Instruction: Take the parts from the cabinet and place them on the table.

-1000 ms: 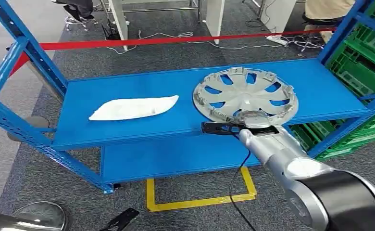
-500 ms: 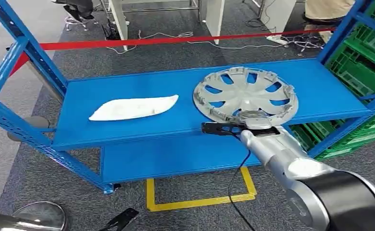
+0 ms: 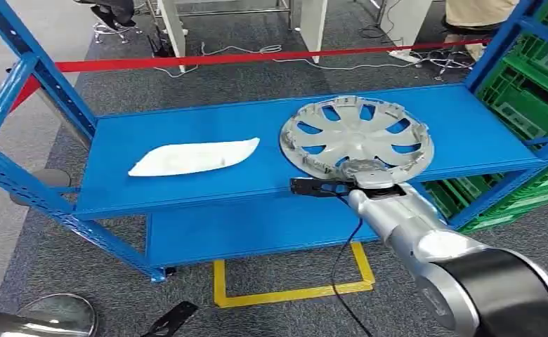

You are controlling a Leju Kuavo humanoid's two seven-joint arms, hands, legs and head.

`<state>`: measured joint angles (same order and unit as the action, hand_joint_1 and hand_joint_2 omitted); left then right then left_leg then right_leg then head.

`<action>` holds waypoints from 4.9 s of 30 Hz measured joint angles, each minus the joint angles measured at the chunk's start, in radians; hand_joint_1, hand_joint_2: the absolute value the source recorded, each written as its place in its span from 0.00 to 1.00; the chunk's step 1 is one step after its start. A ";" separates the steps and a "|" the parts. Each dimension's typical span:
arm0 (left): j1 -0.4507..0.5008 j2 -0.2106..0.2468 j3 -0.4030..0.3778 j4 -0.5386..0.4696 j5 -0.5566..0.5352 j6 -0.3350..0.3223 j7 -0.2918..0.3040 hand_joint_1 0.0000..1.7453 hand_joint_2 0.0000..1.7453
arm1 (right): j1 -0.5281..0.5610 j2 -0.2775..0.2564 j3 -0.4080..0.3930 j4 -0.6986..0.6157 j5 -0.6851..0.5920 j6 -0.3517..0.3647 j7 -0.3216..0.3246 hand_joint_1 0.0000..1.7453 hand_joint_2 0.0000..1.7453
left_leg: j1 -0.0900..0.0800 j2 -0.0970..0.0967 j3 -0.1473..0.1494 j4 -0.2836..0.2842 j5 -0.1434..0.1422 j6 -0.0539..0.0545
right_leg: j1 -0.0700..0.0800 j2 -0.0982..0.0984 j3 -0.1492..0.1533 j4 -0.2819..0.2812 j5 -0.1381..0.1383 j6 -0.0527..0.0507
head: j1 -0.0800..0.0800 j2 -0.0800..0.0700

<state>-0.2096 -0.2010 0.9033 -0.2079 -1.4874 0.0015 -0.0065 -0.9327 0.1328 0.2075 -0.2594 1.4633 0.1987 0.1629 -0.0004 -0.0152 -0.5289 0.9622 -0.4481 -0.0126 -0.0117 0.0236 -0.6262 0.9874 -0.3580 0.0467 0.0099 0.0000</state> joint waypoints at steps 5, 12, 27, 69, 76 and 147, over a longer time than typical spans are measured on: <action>0.002 0.000 0.002 0.000 0.005 0.000 0.002 0.00 1.00 | -0.005 0.013 0.000 -0.001 -0.007 -0.039 -0.031 1.00 1.00 | 0.000 0.000 -0.002 0.000 0.000 0.000 | 0.000 0.000 -0.002 0.000 0.000 0.000 | 0.000 0.000; 0.019 0.006 0.018 0.000 0.041 0.016 -0.010 0.00 1.00 | -0.068 0.064 0.012 -0.037 -0.007 -0.198 -0.143 1.00 1.00 | 0.000 0.001 -0.010 0.000 0.001 -0.001 | 0.000 0.001 -0.011 0.001 0.001 -0.001 | 0.000 0.000; 0.037 0.009 0.058 0.000 0.063 0.036 -0.027 0.00 1.00 | -0.154 0.123 0.119 -0.172 -0.065 -0.354 -0.214 1.00 1.00 | 0.000 0.000 -0.014 0.000 0.002 -0.002 | 0.000 0.000 -0.014 0.001 0.001 -0.001 | 0.000 0.000; 0.040 0.010 0.087 0.000 0.063 0.047 -0.039 0.00 1.00 | -0.146 0.033 0.457 -0.540 -0.318 -0.464 -0.124 1.00 1.00 | 0.000 0.001 -0.015 0.000 0.002 -0.002 | 0.000 0.001 -0.016 0.001 0.001 -0.001 | 0.000 0.000; 0.040 0.009 0.087 0.000 0.063 0.047 -0.039 0.00 1.00 | -0.145 0.022 0.476 -0.582 -0.315 -0.474 -0.120 1.00 1.00 | 0.000 0.001 -0.015 0.000 0.002 -0.002 | 0.000 0.001 -0.016 0.001 0.001 -0.001 | 0.000 0.000; 0.039 0.006 0.087 0.000 0.051 0.064 -0.075 0.00 1.00 | -0.129 -0.004 0.504 -0.464 -0.387 -0.439 -0.137 0.00 0.00 | 0.000 0.001 -0.015 0.000 0.002 -0.002 | 0.000 0.001 -0.016 0.001 0.002 -0.001 | 0.000 0.000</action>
<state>-0.1702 -0.1953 0.9899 -0.2079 -1.4362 0.0652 -0.0816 -1.0616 0.1286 0.7115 -0.7237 1.0761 -0.2403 0.0259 -0.0002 -0.0145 -0.5438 0.9623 -0.4460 -0.0145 -0.0116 0.0245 -0.6424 0.9886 -0.3564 0.0453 0.0099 0.0000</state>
